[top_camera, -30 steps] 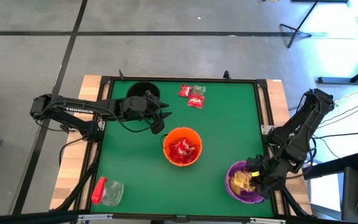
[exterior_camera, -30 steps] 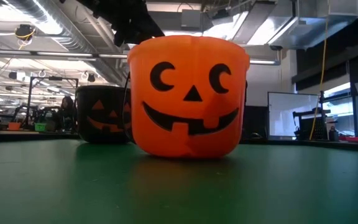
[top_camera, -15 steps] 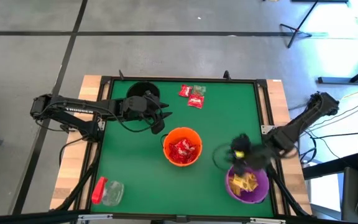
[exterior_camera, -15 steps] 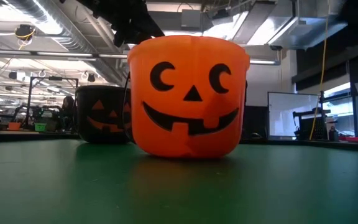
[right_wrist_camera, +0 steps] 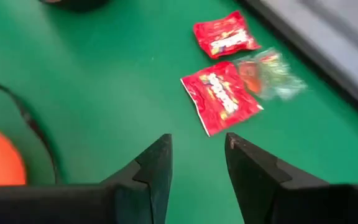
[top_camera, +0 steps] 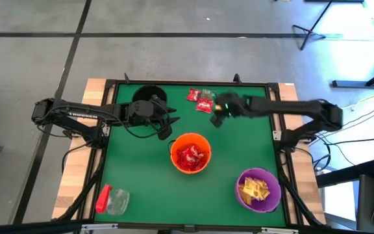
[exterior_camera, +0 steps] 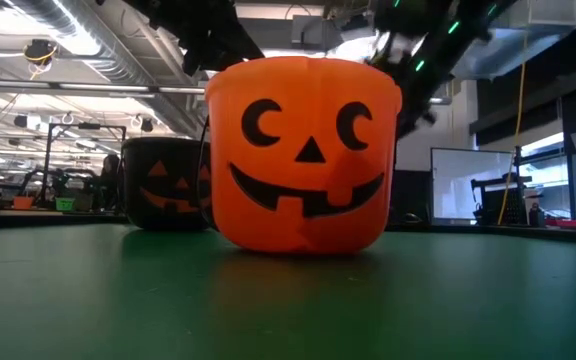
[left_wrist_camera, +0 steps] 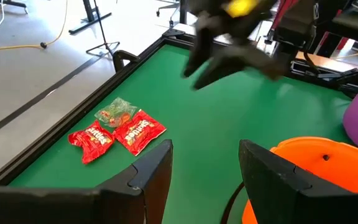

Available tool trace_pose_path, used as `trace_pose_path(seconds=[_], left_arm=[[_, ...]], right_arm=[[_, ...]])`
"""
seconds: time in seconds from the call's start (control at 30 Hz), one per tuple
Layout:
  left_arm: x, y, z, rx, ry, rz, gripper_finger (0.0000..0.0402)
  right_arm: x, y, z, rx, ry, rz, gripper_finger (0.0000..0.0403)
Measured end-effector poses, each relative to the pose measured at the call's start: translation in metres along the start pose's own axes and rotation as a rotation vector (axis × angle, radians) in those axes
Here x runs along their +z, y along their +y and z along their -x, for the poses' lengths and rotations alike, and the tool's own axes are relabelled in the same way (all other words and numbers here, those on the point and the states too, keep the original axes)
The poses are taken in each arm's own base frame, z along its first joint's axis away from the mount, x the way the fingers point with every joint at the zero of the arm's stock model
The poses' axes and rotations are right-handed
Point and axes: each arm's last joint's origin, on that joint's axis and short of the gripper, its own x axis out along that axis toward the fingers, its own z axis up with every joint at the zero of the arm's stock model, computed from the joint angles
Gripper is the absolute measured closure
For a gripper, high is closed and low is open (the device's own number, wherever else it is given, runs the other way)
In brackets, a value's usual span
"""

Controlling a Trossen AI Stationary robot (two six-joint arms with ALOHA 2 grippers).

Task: Sort candy
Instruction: Put the orange candy into the black bin

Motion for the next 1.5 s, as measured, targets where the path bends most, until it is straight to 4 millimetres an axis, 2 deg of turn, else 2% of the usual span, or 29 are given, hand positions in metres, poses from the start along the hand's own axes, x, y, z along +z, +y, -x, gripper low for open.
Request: trace_pose_path(seconds=[0.2,0.3,0.4,0.7,1.07,1.17,1.4,1.5], left_arm=[[0.0,0.0,0.0,0.0,0.003,-0.001,0.0227],[0.0,0.0,0.0,0.0,0.003,-0.001,0.0227],[0.0,0.0,0.0,0.001,0.006,-0.002,0.0227],[-0.001,0.0,0.0,0.001,0.009,-0.004,0.0227],[-0.001,0.0,0.0,-0.003,0.009,-0.023,0.0227],[-0.001,0.0,0.0,-0.003,0.009,-0.023,0.0227],[-0.001,0.0,0.0,-0.003,0.009,-0.023,0.0227],[-0.001,0.0,0.0,-0.005,0.01,-0.023,0.0227]], right_arm=[[0.011,-0.047,-0.066,0.139,0.054,-0.097,0.0255],[0.011,-0.063,-0.086,0.109,0.085,-0.113,0.0255],[0.017,-0.072,-0.095,0.087,0.088,-0.115,0.0255],[0.048,-0.072,-0.1,0.036,0.054,-0.06,0.0255],[0.046,-0.072,-0.099,0.04,0.093,-0.041,0.0249],[0.045,-0.072,-0.099,0.039,0.104,-0.041,0.0219],[0.045,-0.072,-0.099,0.032,0.099,-0.063,0.0111],[0.046,-0.073,-0.099,-0.013,0.095,-0.088,0.0081]])
